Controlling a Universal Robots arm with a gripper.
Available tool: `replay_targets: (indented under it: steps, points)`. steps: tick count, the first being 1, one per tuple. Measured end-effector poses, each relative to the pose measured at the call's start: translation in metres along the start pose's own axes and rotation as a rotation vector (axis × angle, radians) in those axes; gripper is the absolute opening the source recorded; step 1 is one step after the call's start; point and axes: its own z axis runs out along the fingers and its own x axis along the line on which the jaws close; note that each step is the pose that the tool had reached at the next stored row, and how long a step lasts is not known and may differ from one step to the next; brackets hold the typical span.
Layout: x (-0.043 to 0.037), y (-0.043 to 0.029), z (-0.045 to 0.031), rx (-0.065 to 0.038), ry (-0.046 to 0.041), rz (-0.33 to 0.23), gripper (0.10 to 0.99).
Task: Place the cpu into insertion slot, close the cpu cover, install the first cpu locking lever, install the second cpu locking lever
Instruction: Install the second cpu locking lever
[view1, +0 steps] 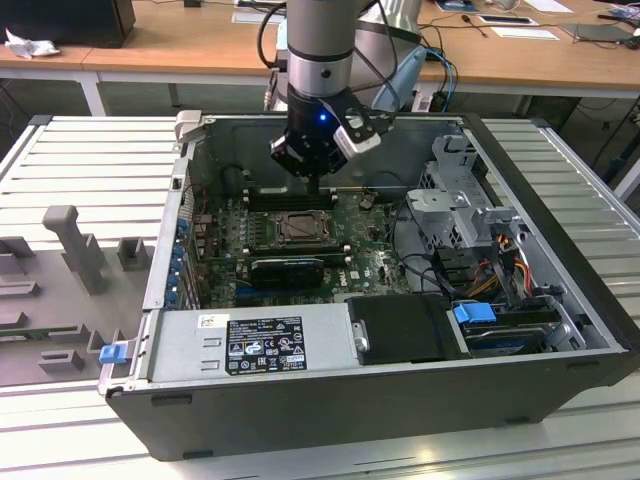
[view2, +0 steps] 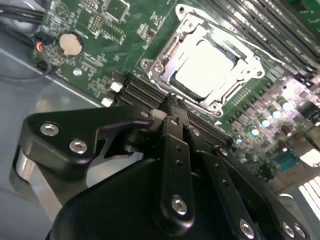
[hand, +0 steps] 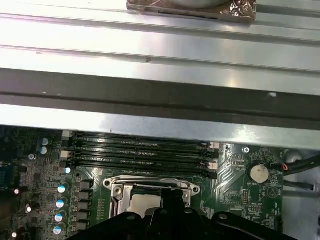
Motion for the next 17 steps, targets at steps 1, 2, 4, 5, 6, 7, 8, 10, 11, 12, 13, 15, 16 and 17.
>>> replay_targets:
  steps: [1,2,4,5,6,7,8,10,11,12,13,15,16,17]
  points:
    - [0.0002,-0.0027,0.0002,-0.001,0.007,0.003,0.106]
    - [0.0007,-0.0097,0.0004,-0.001,0.009,0.005,0.106]
    - [0.0015,-0.0216,0.0006,-0.001,0.0089,0.005,0.106]
    - [0.0017,-0.024,0.0006,-0.001,0.0089,0.006,0.106]
    - [0.002,-0.0275,0.0008,-0.001,0.0089,0.007,0.106]
    - [0.0021,-0.0298,0.0009,-0.001,0.0088,0.007,0.106]
    - [0.0024,-0.0333,0.0012,-0.001,0.0088,0.008,0.106]
    - [0.0028,-0.04,0.0016,-0.001,0.0095,0.008,0.106]
    - [0.003,-0.0428,0.0018,-0.001,0.0106,0.009,0.106]
    - [0.0033,-0.0461,0.0021,-0.002,0.0135,0.01,0.106]
    - [0.0035,-0.0484,0.0024,-0.002,0.0154,0.01,0.106]
    - [0.0037,-0.0523,0.0033,-0.002,0.0185,0.012,0.106]
    - [0.004,-0.0553,0.004,-0.002,0.0208,0.012,0.106]
    - [0.0042,-0.0589,0.0048,-0.002,0.0233,0.013,0.106]
